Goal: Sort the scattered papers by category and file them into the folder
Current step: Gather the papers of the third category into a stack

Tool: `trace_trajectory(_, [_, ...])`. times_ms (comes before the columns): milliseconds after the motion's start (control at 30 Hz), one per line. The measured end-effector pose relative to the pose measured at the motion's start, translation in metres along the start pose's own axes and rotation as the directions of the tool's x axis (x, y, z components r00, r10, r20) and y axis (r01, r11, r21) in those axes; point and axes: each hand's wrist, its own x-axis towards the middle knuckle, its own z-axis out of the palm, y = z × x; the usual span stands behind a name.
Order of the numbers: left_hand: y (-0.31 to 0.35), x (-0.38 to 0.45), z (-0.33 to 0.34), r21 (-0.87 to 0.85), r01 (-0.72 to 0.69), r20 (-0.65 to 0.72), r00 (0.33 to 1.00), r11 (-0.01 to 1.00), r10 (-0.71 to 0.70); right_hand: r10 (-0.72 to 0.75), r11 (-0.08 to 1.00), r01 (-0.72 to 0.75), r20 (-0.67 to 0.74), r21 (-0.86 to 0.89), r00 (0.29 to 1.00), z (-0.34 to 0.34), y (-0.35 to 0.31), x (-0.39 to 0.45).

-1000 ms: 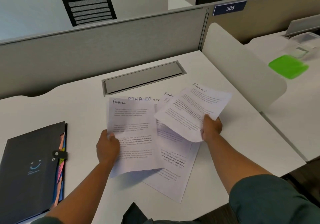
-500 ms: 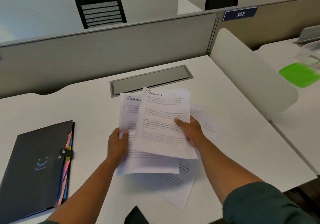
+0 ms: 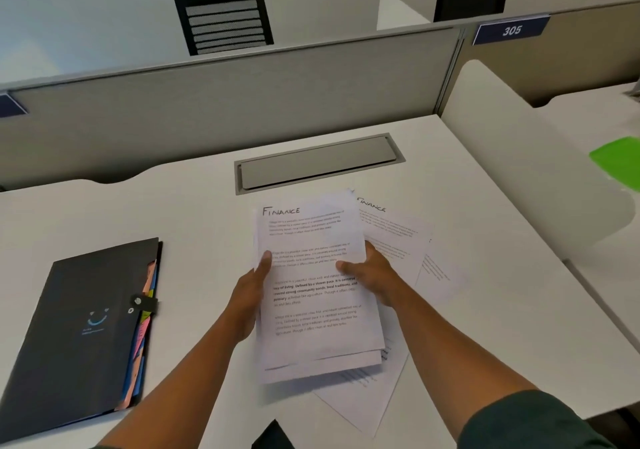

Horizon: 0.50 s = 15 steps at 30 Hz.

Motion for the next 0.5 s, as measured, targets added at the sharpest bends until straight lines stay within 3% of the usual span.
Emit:
trace_trajectory(167, [-0.009, 0.003, -0.003, 0.045, -0.040, -0.029, 0.999, 0.998, 0.041, 0.035, 0.999, -0.035, 0.000, 0.012, 0.999, 0.012, 0.002, 0.005])
trace_trajectory(233, [-0.012, 0.005, -0.006, 0.073, -0.043, -0.080, 0.996, 0.996, 0.049, 0.053, 0.999, -0.051, -0.139, 0.020, 0.989, 0.010, 0.003, 0.010])
trace_trajectory(300, [-0.016, 0.009, -0.008, 0.164, -0.058, -0.152, 0.985, 0.985, 0.084, 0.081, 0.993, -0.106, -0.384, -0.045, 0.920, 0.004, 0.004, 0.017])
trace_trajectory(367, [-0.021, 0.015, -0.012, 0.272, -0.052, -0.207, 0.972, 0.961, 0.111, 0.127, 0.950, -0.264, -0.569, -0.165, 0.813, -0.006, 0.005, 0.022])
trace_trajectory(500, [-0.033, 0.020, -0.021, 0.372, 0.018, -0.277, 0.956, 0.928, 0.092, 0.246, 0.723, -0.596, -0.676, -0.349, 0.695, -0.022, 0.007, 0.025])
